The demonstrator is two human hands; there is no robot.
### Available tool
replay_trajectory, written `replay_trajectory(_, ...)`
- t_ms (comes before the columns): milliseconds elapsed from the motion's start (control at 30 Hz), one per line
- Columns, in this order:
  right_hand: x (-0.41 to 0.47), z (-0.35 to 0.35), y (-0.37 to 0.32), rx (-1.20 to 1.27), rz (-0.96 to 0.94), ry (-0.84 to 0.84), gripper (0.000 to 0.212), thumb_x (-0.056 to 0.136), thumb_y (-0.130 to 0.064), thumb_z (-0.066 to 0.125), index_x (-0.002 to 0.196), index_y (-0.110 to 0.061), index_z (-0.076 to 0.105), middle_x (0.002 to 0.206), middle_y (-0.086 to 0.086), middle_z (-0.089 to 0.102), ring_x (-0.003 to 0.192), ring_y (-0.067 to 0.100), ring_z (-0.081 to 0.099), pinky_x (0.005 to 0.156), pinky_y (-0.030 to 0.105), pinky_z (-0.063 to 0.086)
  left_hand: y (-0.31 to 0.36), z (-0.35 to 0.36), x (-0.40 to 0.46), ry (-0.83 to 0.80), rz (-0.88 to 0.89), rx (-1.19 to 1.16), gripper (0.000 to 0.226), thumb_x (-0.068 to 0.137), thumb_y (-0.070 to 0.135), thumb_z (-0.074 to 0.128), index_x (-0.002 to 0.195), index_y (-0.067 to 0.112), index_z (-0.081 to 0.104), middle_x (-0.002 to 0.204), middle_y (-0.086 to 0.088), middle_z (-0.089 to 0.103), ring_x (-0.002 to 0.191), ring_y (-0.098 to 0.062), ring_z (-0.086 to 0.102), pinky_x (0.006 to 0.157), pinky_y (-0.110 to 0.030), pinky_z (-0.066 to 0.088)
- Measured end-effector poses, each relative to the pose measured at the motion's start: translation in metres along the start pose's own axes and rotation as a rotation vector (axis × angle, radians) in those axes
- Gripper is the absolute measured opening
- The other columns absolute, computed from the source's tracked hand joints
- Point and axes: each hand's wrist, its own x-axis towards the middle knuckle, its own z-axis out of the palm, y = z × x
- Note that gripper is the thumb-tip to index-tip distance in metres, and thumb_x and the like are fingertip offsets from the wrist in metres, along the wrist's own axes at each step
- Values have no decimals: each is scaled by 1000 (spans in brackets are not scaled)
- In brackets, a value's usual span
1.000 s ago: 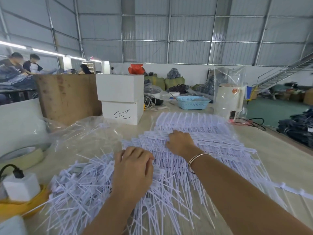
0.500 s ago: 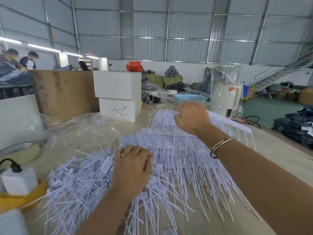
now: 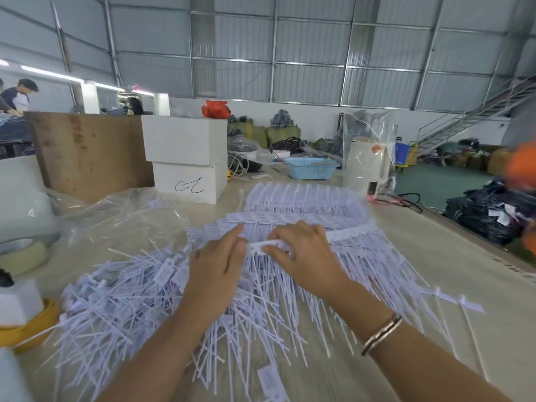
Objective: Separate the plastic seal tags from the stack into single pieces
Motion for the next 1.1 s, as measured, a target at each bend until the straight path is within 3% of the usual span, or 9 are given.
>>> replay_trajectory(133,-21,20,3,98,28,92,18,94,-37,54,97,-23,65,85,-12,53,91,16,48,83,31,24,3,6,-1,-57,-15,-93,16,97,28,48,92,24,62,71,2,61,63,-7,57,61,-28,47)
replay_trajectory(200,-25,25,3,103,35,159,19,91,-35,54,95,-21,66,82,-14,46,89,16,47,80,30,23,3,6,0,-61,-10,-46,12,96,23,54,84,23,59,63,3,56,55,-9,53,54,-28,44)
replay_trajectory(267,-28,27,2,142,55,220,20,89,-35,54,95,-21,67,82,-13,46,88,15,46,80,29,23,2,6,2,-66,3,-28,16,96,24,54,80,21,56,58,2,52,51,-12,49,54,-31,45)
replay_trajectory(400,-31,31,0,140,22,145,40,88,-49,42,111,-27,66,85,-16,43,93,9,43,90,27,17,2,8,1,-78,139,141,21,97,22,52,79,11,53,56,7,38,49,-8,36,52,-24,27)
replay_trajectory(533,-28,29,2,256,34,134,37,84,-55,42,99,-31,66,86,-22,39,94,3,40,95,24,10,3,7,1,-42,221,191,16,96,21,52,82,13,55,61,12,40,55,-6,38,53,-20,26)
replay_trajectory(667,-30,25,3,305,40,137,20,85,-50,49,90,-34,61,94,-18,46,100,-3,40,100,31,8,5,9,-2,-75,135,-45,12,94,25,55,81,24,56,59,0,58,54,-13,56,55,-31,46)
replay_trajectory(800,-33,22,5,268,21,85,7,84,-52,46,90,-47,48,92,-20,48,99,-13,32,102,24,-2,10,9,-4,-63,167,-112,11,91,25,59,80,26,58,59,-6,60,54,-24,58,58,-39,47)
replay_trajectory(933,-35,24,2,256,41,113,13,84,-53,46,88,-43,51,88,-22,47,98,-5,37,100,25,0,13,9,-5,-52,114,-180,13,90,25,60,77,30,58,62,-3,62,55,-24,59,56,-35,49)
replay_trajectory(1100,-37,22,-2,472,108,115,2,79,-45,54,79,-45,52,82,-24,45,98,-5,42,103,35,9,15,9,-2,-109,-97,-308,23,91,28,59,69,32,62,60,3,64,56,-18,58,56,-26,47)
